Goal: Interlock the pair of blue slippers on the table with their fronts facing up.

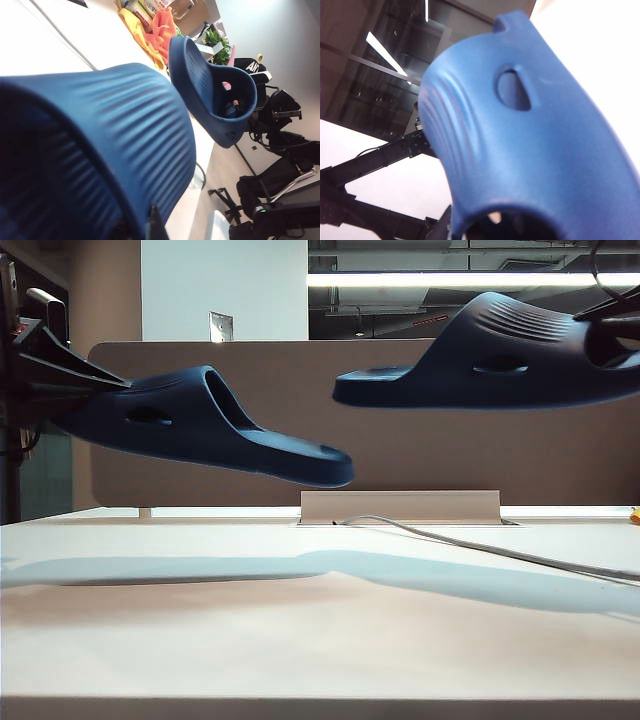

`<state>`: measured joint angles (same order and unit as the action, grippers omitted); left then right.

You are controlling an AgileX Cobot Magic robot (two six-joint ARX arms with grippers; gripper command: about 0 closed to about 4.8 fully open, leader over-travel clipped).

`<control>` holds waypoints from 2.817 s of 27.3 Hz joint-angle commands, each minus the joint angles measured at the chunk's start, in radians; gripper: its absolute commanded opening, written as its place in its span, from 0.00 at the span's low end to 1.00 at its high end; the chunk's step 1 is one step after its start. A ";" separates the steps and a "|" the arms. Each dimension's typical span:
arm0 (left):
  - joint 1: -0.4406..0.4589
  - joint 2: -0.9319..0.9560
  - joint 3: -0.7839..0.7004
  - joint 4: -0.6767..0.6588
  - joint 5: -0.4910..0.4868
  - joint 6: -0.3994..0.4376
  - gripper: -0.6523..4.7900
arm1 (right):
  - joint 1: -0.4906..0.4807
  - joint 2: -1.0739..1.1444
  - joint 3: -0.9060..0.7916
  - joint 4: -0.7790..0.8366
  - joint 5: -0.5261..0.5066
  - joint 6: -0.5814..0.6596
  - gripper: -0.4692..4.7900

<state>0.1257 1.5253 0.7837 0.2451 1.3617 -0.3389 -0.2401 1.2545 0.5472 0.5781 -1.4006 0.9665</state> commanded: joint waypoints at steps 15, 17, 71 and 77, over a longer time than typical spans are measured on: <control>-0.021 0.172 0.002 0.122 0.225 -0.003 0.11 | 0.134 0.072 -0.001 -0.028 -0.124 -0.081 0.09; -0.024 0.172 0.002 0.144 0.238 -0.013 0.11 | 0.137 0.093 -0.001 -0.028 -0.125 -0.081 0.09; -0.169 0.209 0.001 0.276 0.280 -0.238 0.11 | 0.248 0.289 0.002 -0.109 -0.132 -0.106 0.09; -0.220 0.209 0.001 0.275 0.277 -0.238 0.11 | 0.248 0.306 0.002 -0.105 -0.116 -0.107 0.09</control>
<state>-0.0731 1.7382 0.7837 0.5056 1.5925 -0.5751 -0.0017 1.5608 0.5465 0.4644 -1.5322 0.8680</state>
